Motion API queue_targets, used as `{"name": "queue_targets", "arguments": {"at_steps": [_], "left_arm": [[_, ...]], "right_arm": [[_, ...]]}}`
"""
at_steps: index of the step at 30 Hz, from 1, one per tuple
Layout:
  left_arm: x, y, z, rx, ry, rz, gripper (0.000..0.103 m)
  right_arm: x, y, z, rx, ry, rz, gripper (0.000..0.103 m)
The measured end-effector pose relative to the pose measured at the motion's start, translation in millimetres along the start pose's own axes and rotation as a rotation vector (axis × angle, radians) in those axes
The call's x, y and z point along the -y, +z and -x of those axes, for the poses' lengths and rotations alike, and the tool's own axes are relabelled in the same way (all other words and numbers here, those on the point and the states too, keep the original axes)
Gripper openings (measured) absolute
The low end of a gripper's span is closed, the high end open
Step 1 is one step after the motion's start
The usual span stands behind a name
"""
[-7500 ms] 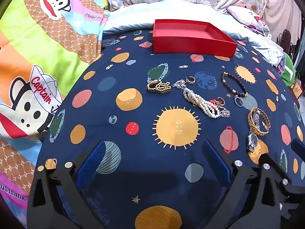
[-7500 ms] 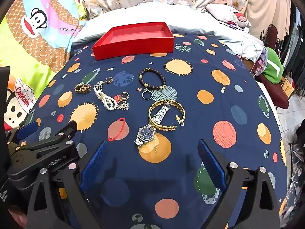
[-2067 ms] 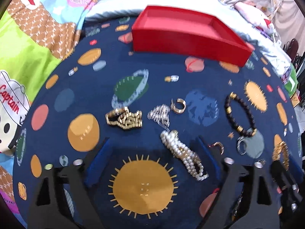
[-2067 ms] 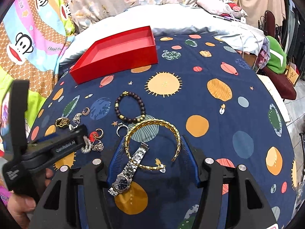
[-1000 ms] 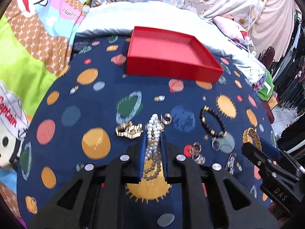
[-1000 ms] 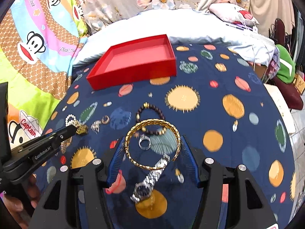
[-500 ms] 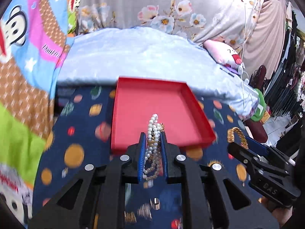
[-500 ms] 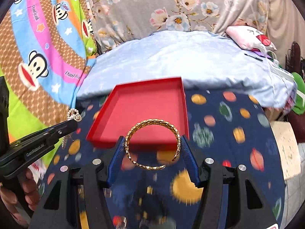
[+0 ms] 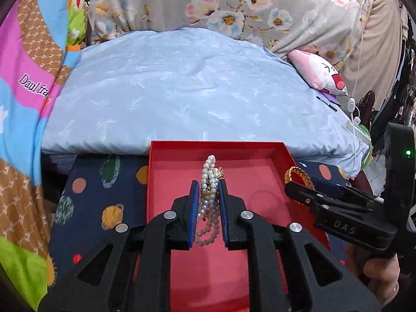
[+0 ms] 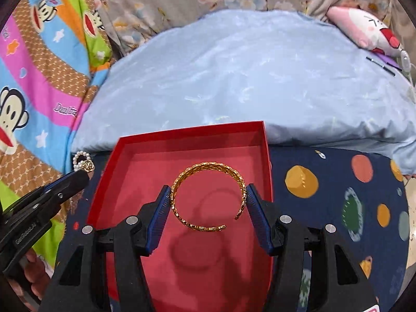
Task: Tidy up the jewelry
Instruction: 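Carry the necklace and bangle into the red tray and open both tools, then withdraw both tools from the red tray back toward the remaining jewelry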
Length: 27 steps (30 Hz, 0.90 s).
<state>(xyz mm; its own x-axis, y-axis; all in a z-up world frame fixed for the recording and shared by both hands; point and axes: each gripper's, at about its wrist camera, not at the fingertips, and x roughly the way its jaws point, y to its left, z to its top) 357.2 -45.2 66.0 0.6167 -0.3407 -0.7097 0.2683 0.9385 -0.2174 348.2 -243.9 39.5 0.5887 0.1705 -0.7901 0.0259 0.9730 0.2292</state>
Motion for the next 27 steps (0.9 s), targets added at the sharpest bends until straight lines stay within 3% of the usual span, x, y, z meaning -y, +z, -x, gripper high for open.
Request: {"name": "queue_targets", "arguments": {"at_steps": [7, 14, 16, 18, 20, 27], "left_arm": [[-4.1, 13.2, -54.9, -0.072, 0.039, -0.015, 0.014], [-7.3, 18.3, -80.1, -0.098, 0.083, -0.028, 0.015], [-9.0, 19.7, -83.3, -0.102, 0.091, -0.018, 0.021], [-12.8, 20.8, -80.9, -0.094, 0.105, 0.005, 0.045], [-16.8, 21.3, -74.4, -0.075, 0.122, 0.025, 0.054], [-19.0, 17.8, -18.7, 0.017, 0.163, 0.011, 0.057]], "right_arm": [[-2.0, 18.9, -44.8, -0.062, -0.042, 0.025, 0.057], [-5.0, 25.5, -62.7, -0.086, -0.1, 0.066, 0.058], [-6.5, 26.3, -64.6, -0.085, -0.123, 0.084, 0.058], [-8.6, 26.5, -63.8, -0.075, -0.143, 0.096, 0.063], [-8.9, 27.2, -58.3, -0.051, -0.147, 0.098, 0.066], [-6.8, 20.7, -10.7, 0.034, -0.116, 0.065, 0.067]]}}
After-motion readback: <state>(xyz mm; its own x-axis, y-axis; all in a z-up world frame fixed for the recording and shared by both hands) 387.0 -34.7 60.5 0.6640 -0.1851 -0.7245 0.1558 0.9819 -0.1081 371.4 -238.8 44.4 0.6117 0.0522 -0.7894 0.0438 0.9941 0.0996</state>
